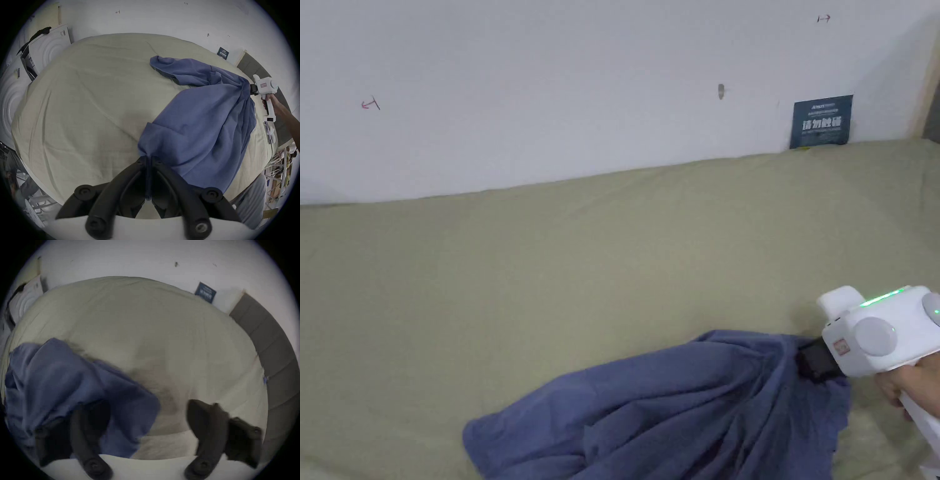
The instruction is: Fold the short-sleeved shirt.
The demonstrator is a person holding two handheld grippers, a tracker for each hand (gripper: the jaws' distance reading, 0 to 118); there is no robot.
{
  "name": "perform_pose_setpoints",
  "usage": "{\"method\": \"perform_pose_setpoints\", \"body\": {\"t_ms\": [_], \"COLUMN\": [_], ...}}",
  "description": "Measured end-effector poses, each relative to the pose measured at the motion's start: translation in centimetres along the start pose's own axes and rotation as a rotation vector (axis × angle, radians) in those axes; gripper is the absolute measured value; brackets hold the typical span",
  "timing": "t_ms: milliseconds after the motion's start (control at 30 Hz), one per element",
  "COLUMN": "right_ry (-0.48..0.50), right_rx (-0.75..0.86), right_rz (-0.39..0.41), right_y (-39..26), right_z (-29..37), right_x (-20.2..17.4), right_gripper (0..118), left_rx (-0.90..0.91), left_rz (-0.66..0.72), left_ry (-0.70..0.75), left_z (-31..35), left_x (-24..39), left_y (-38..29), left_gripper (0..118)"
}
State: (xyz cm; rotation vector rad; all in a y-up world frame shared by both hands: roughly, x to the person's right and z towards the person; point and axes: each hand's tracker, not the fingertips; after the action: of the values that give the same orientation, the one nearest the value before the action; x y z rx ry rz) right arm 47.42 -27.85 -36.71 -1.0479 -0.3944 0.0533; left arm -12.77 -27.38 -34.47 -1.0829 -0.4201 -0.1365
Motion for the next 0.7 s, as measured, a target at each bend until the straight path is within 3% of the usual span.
{"method": "perform_pose_setpoints", "body": {"t_ms": [33, 100, 133, 267, 433, 567, 700], "right_ry": [0.045, 0.173, 0.104, 0.102, 0.110, 0.113, 0.099], "right_rx": [-0.008, -0.014, 0.002, 0.098, 0.244, 0.361, 0.455], "right_rz": [0.009, -0.045, -0.027, -0.043, -0.130, -0.197, -0.259], "right_y": [0.1, 0.3, 0.1, 0.3, 0.3, -0.7, -1.8], "right_z": [0.6, 2.2, 3.2, 9.2, 20.1, 28.2, 34.1], "right_x": [-0.4, -1.3, -2.1, -1.1, 4.1, 7.2, 9.7], "right_gripper": [8, 7, 7, 7, 7, 7, 7], "left_rx": [0.002, -0.003, -0.005, 0.018, 0.160, 0.293, 0.385], "left_rz": [-0.011, -0.016, -0.016, -0.004, -0.026, -0.080, -0.052], "left_ry": [0.007, 0.008, 0.004, -0.025, -0.021, 0.090, 0.081], "left_z": [-0.1, 0.0, 0.3, 2.6, 8.7, 13.7, 18.0], "left_x": [0.1, 0.0, -0.2, -1.1, -2.4, -3.2, -3.7], "left_y": [0.0, 0.2, 0.3, 1.4, 5.9, 10.9, 16.1], "left_gripper": [4, 4, 4, 4, 4, 4, 4]}}
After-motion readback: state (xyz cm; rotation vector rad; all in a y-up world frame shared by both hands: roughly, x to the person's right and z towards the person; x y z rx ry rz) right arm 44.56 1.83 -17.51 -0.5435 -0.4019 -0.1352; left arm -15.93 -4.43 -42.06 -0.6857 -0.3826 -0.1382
